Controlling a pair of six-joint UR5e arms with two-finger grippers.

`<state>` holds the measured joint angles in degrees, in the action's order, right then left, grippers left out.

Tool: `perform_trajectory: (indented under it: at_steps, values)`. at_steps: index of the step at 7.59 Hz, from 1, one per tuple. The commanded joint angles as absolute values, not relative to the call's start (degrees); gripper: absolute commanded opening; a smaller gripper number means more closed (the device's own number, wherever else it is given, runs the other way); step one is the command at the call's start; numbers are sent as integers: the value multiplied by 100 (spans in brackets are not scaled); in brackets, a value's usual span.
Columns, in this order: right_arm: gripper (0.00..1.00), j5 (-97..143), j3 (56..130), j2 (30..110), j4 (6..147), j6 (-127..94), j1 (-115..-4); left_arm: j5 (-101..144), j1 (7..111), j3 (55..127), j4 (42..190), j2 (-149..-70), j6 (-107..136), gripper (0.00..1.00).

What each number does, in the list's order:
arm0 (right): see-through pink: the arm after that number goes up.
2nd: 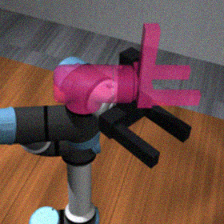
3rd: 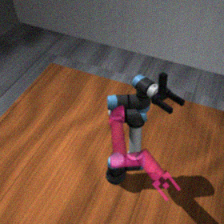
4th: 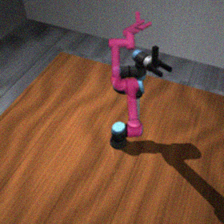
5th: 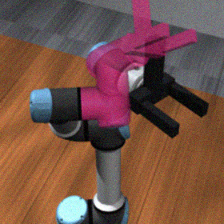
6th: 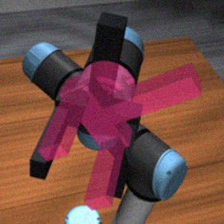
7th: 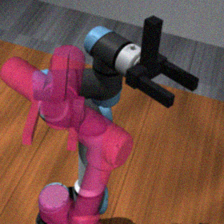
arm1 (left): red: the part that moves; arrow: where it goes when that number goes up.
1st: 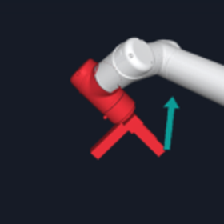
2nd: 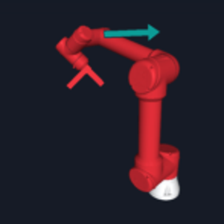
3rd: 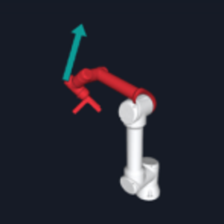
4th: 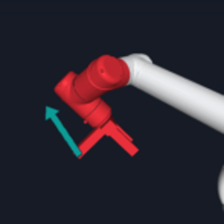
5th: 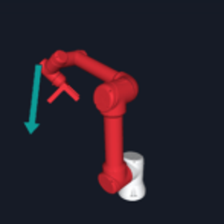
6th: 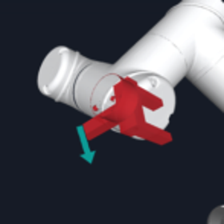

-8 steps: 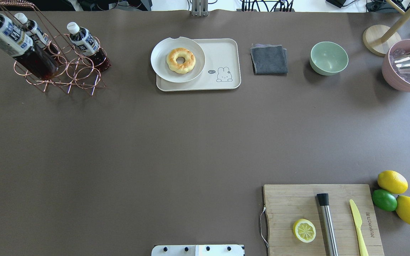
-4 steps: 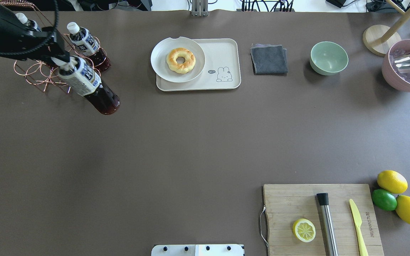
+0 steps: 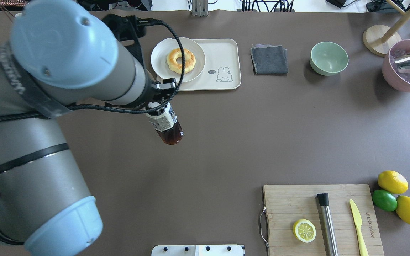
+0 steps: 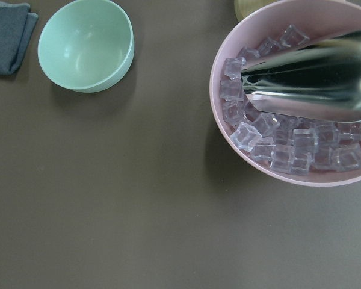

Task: Place tea on tray
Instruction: 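Carry the bottle with the left gripper toward the table center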

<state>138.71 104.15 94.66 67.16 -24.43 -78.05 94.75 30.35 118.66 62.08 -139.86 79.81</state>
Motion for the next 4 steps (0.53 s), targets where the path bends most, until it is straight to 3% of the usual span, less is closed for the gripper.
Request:
perform_trajectory:
  at_steps: [1, 4]
  values:
    - [100, 13887, 10774, 9509, 6715, -2987, -7489, 8888, 2454, 11295, 6249, -14247, 8227, 0]
    - [100, 13904, 10837, 9510, 6689, -2979, -7278, 8728, 2128, 11118, 6468, -14142, 8376, 0]
